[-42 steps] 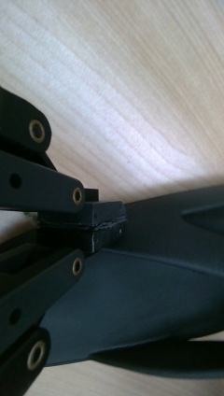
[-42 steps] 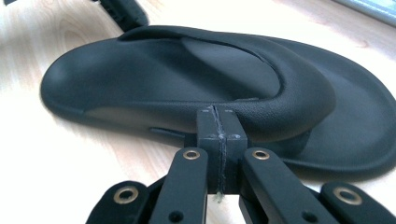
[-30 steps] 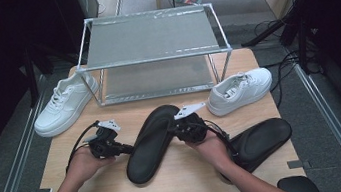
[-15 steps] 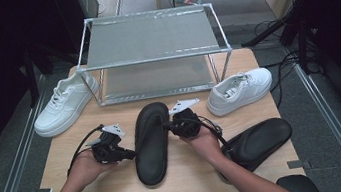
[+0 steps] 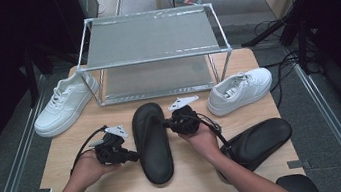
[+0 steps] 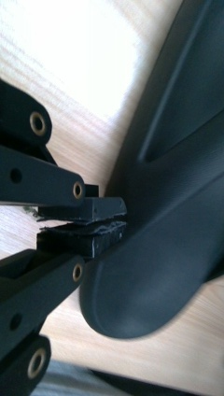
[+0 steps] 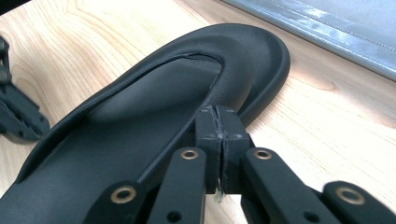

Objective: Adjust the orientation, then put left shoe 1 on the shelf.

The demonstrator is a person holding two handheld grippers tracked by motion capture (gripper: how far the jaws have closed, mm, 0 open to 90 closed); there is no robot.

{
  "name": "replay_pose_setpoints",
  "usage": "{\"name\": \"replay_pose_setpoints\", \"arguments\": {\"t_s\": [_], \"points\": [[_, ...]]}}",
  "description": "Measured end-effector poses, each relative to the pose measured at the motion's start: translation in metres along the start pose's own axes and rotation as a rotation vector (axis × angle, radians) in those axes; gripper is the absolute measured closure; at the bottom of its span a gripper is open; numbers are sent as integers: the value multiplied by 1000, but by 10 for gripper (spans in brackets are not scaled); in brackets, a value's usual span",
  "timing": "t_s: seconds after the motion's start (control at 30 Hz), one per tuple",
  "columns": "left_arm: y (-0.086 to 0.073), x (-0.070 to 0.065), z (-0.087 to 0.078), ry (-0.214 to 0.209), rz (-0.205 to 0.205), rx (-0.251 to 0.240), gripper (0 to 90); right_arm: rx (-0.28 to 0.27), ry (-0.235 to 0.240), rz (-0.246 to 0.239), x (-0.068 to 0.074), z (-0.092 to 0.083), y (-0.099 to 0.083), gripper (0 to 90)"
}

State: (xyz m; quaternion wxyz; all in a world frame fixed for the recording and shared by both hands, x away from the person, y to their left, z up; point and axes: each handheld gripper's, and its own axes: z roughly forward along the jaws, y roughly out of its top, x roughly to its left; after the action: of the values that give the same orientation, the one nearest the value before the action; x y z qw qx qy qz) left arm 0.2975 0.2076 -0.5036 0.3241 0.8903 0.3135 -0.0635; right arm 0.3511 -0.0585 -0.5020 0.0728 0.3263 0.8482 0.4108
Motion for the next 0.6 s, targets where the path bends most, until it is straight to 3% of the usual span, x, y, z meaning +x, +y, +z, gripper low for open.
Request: {"name": "replay_pose_setpoints", "arguments": {"t_s": [0.07,0.13,0.23,0.33,0.4,0.6], "points": [[0,1,-10,28,-9,-55,812,-5,3,-11,1,-4,1,883],[1,3,-16,40,-23,-79,776,-18,10,-8,3,-6,2,846],[1,5,-19,42,-41,-93,710,-19,22,-3,5,-9,2,786],[3,7,-21,50,-71,-98,589,-12,36,8,11,-11,1,688],[6,7,-22,59,-63,-107,517,-22,35,7,15,-13,-1,646],[14,8,-28,51,-49,-130,435,-24,33,27,23,-18,-8,568]]}}
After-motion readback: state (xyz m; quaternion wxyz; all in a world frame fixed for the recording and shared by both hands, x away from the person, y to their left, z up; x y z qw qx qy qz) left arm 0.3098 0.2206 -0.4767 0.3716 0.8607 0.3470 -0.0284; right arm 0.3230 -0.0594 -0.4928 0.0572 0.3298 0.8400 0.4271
